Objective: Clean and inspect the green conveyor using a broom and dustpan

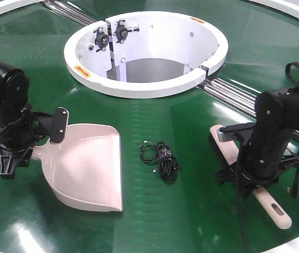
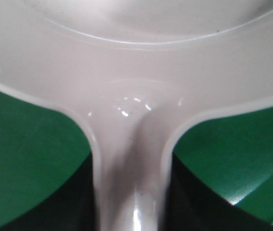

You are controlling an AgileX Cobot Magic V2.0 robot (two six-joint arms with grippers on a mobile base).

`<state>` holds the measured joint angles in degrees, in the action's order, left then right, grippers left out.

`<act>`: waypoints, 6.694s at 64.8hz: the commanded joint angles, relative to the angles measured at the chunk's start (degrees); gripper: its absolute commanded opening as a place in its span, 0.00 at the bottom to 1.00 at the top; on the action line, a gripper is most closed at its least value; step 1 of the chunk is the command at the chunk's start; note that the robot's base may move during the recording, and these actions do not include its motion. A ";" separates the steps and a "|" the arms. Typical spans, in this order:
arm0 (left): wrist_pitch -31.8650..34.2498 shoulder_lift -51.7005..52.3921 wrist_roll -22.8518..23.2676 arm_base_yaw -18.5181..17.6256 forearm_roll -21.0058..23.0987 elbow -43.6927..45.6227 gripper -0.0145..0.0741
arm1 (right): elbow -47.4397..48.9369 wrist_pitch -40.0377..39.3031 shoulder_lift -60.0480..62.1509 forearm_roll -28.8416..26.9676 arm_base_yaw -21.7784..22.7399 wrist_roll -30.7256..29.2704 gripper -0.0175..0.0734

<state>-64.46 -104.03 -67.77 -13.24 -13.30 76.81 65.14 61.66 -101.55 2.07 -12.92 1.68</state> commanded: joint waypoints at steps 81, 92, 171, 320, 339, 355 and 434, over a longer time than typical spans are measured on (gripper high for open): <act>-0.76 2.52 0.20 -0.21 -0.35 1.66 0.16 | 15.42 12.37 -8.41 -5.30 -13.94 17.16 0.19; -0.76 2.52 0.20 -0.21 -0.35 1.66 0.16 | 20.15 12.37 -11.65 -5.57 -17.89 16.85 0.19; -0.76 2.52 0.20 -0.21 -0.35 1.66 0.16 | 40.66 12.31 -13.18 -5.93 -24.82 10.19 0.19; -2.20 2.52 3.68 -0.16 1.18 1.66 0.20 | 3.20 6.99 -3.41 -2.48 5.91 -3.87 0.29; -3.78 2.52 8.17 -0.16 2.72 1.66 0.46 | 3.20 7.70 -3.41 -2.48 5.91 -3.82 0.37; -3.78 2.52 8.36 -0.16 3.29 1.66 0.77 | 3.20 7.63 -3.33 -2.48 5.91 -3.38 0.53; 3.57 40.74 32.37 -0.16 15.13 1.66 0.59 | 0.30 -13.33 46.52 -7.33 5.91 -6.56 0.71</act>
<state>-66.24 -67.42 -44.30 -13.24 0.40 76.81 65.98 53.78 -60.06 -2.91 -7.30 -2.30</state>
